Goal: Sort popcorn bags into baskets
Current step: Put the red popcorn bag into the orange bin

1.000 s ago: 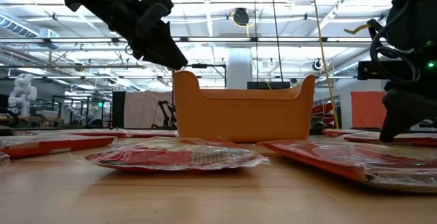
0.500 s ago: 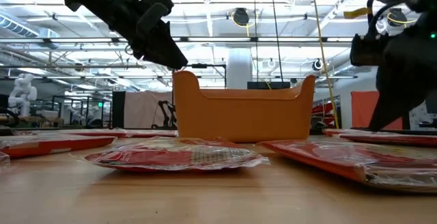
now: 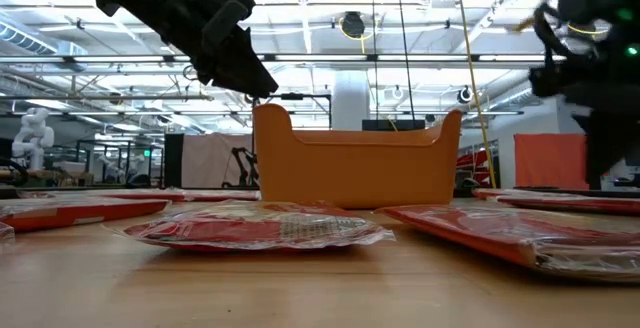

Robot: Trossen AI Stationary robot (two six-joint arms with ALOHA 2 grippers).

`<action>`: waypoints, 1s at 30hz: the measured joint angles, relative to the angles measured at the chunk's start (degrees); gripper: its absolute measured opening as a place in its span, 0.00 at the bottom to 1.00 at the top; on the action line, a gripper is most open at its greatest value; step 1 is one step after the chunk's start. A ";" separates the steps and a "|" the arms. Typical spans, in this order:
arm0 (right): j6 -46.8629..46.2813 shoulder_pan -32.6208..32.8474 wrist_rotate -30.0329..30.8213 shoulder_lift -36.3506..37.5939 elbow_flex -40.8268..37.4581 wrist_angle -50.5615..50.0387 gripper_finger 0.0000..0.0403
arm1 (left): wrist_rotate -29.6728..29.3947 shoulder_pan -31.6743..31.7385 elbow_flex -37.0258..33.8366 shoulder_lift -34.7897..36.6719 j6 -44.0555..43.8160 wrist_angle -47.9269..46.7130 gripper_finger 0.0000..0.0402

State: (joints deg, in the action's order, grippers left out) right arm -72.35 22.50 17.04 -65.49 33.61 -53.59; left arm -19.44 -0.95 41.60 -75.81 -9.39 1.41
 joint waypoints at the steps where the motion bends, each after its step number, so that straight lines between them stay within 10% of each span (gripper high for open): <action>1: -0.54 0.06 -1.46 -0.56 -0.56 -0.06 0.00 | 0.00 0.00 0.00 0.00 -0.07 0.02 0.54; 14: 0.27 1.18 -8.54 -3.10 -1.74 29.09 0.01 | 0.05 -1.93 0.00 0.00 0.81 0.20 0.54; 30: -20.45 18.37 -7.99 -2.85 2.57 25.82 0.23 | 0.11 -2.62 0.00 0.00 1.95 -0.33 0.54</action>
State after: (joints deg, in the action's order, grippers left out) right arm -92.80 40.87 9.06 -68.34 36.17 -27.77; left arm -19.33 -3.57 41.60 -75.81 -7.44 1.08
